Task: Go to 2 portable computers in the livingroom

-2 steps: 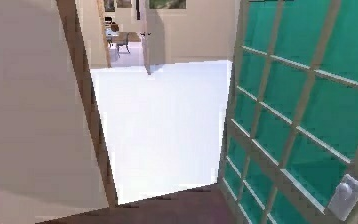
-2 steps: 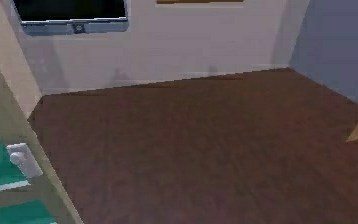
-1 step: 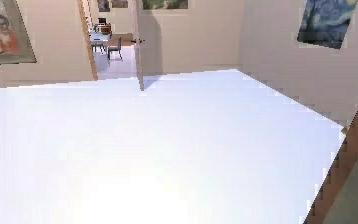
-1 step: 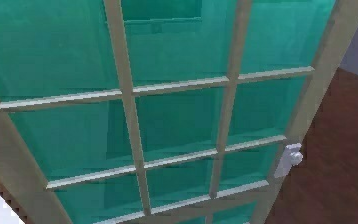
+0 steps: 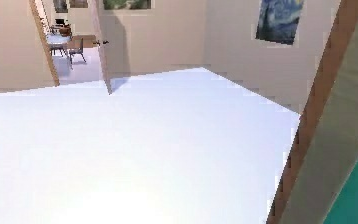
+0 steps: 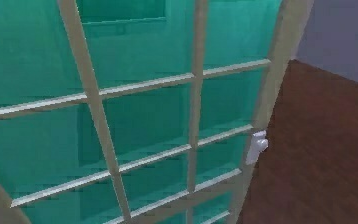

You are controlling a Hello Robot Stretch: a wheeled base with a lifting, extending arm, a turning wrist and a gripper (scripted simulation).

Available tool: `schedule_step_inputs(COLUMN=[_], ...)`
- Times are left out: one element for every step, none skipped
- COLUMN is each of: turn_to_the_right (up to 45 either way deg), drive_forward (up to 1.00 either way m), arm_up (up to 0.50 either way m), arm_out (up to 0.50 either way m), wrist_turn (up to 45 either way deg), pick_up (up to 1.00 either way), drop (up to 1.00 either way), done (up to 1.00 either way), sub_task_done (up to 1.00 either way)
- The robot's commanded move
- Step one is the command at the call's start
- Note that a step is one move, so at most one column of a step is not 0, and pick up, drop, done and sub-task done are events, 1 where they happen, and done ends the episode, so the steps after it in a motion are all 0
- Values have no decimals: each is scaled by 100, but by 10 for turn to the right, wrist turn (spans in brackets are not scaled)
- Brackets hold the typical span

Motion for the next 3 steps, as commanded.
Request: schedule_step_inputs(turn_to_the_right=[0, -270, 0], drive_forward=[5, 0, 100], arm_up=[0, 0, 0], arm_out=[0, 0, 0], wrist_turn=[0, 0, 0], pick_up=[0, 0, 0], drop=[0, 0, 0], done=[0, 0, 0], sub_task_done=[0, 0, 0])
